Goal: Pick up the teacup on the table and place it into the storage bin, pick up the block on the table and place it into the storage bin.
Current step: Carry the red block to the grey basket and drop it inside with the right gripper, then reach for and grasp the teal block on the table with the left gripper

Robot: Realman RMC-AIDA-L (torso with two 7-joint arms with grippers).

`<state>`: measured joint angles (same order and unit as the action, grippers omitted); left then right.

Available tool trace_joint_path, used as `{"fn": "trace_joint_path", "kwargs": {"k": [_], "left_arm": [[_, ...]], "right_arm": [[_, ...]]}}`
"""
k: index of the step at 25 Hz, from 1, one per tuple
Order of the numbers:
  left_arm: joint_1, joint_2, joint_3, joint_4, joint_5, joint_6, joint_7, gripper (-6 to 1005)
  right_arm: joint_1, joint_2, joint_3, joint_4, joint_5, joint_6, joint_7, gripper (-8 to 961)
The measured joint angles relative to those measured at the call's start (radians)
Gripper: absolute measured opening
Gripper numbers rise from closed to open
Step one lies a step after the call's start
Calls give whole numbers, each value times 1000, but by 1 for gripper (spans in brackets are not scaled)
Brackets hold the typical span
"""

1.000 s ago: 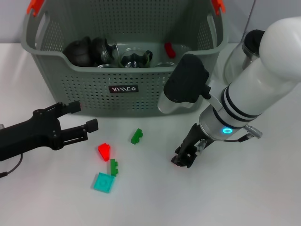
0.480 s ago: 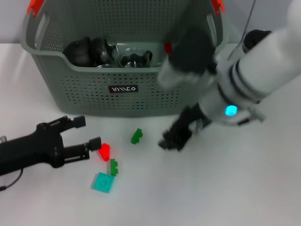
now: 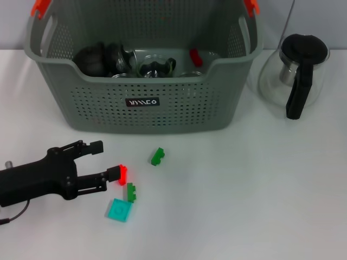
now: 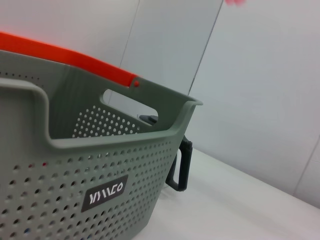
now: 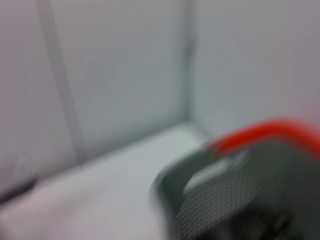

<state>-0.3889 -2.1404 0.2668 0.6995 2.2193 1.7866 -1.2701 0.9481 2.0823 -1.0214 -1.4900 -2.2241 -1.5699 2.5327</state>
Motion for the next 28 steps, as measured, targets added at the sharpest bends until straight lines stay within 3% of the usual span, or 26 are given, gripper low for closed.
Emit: {"fn": "trace_joint_path", "kwargs": {"k": [3, 5, 7, 11, 19, 21, 24, 28], "left_arm": [[-5, 0, 0, -2, 0, 0, 0, 877], [-5, 0, 0, -3, 0, 0, 0, 877], [-5, 1, 0, -3, -1, 0, 0, 876], [-5, 3, 0, -1, -1, 3, -3, 876], [-10, 4, 0, -1, -1, 8, -13, 876], [-10, 4, 0, 0, -1, 10, -16, 876], [-11, 13, 0, 15, 5, 42, -18, 876], [-15, 16, 38, 77, 37, 93, -25, 876]], "right_arm": [[35, -38, 77, 98, -11, 59, -16, 239], [47, -68, 74, 198, -13, 91, -48, 241], [50, -76, 70, 260, -26, 119, -74, 243], [40, -71, 62, 291, -66, 155, -109, 247], [10, -65, 85, 281, -22, 138, -146, 613], [-16, -69, 90, 280, 74, 93, -203, 714], [-77, -72, 91, 279, 237, -11, -333, 786], [-170, -44, 81, 283, 337, -165, -525, 883]]}}
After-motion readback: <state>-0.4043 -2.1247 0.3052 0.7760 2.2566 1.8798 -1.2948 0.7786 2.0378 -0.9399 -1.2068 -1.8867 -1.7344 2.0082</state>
